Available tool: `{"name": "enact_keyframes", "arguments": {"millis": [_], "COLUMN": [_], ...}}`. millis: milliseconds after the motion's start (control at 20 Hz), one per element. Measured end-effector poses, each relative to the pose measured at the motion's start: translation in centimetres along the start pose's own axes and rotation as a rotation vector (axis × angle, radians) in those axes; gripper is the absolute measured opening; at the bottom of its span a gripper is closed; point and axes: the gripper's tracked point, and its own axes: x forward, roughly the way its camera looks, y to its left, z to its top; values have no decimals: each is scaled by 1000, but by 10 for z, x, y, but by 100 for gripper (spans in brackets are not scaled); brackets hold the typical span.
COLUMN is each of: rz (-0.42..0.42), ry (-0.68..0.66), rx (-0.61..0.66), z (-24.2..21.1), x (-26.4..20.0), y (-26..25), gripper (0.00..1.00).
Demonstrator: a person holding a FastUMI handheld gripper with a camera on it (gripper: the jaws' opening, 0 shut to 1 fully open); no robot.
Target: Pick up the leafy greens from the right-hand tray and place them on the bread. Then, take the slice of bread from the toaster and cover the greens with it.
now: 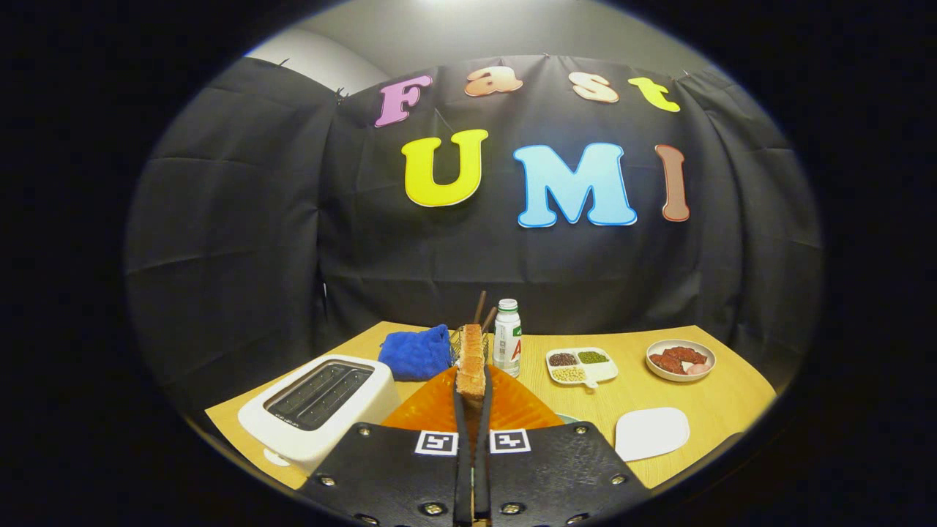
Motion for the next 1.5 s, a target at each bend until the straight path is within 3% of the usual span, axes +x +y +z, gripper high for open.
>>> {"name": "enact_keyframes", "arguments": {"millis": [550, 1300, 1500], "rz": [-4, 74, 108], "ry": [21, 86, 107], "rx": [12, 32, 118], "z": [-40, -90, -96], "x": [-2, 17, 20], "y": [-49, -32, -35], "gripper": [3, 2, 3]}}
